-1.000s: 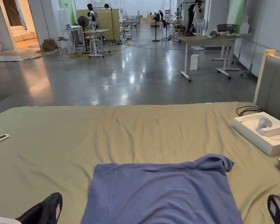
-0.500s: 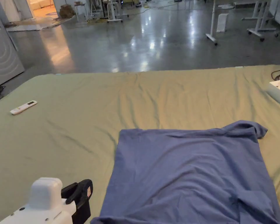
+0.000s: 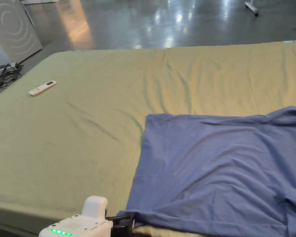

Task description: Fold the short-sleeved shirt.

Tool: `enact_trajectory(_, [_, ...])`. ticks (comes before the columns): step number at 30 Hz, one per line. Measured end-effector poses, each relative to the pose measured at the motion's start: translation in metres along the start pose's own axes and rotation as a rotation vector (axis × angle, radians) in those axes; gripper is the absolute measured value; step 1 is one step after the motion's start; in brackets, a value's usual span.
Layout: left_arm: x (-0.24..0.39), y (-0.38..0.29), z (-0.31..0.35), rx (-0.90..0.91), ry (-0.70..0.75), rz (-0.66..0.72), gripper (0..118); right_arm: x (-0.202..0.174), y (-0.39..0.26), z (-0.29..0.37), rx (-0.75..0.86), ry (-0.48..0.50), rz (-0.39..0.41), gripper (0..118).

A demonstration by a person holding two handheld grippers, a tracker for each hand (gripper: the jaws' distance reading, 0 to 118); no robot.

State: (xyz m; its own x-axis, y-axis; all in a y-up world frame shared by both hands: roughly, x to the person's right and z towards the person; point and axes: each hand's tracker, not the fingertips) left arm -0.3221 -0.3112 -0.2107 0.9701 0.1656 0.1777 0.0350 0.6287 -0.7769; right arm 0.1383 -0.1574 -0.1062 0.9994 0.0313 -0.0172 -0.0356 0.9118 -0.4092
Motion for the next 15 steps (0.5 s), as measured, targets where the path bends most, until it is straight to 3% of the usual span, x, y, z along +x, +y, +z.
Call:
enact_trajectory(8, [-0.002, -0.001, -0.020, -0.053, 0.022, -0.030, 79, 0.017, -0.011, 0.005, -0.032, -0.033, -0.055, 0])
enact_trajectory(10, [0.003, 0.000, -0.020, -0.064, 0.050, -0.078, 66, 0.022, -0.015, 0.008, -0.039, -0.045, -0.072, 0])
enact_trajectory(11, [0.005, 0.001, -0.019, -0.068, 0.056, -0.081, 55, 0.024, -0.016, 0.009, -0.043, -0.054, -0.074, 0])
enact_trajectory(12, [0.007, 0.002, -0.016, -0.057, 0.050, -0.082, 27, 0.026, -0.018, 0.011, -0.047, -0.064, -0.075, 0])
enact_trajectory(13, [0.009, 0.004, -0.013, -0.052, 0.027, -0.089, 11, 0.028, -0.019, 0.013, -0.049, -0.070, -0.078, 0])
enact_trajectory(15, [0.020, 0.005, -0.016, -0.048, 0.016, -0.120, 6, 0.032, -0.022, 0.016, -0.053, -0.081, -0.088, 0])
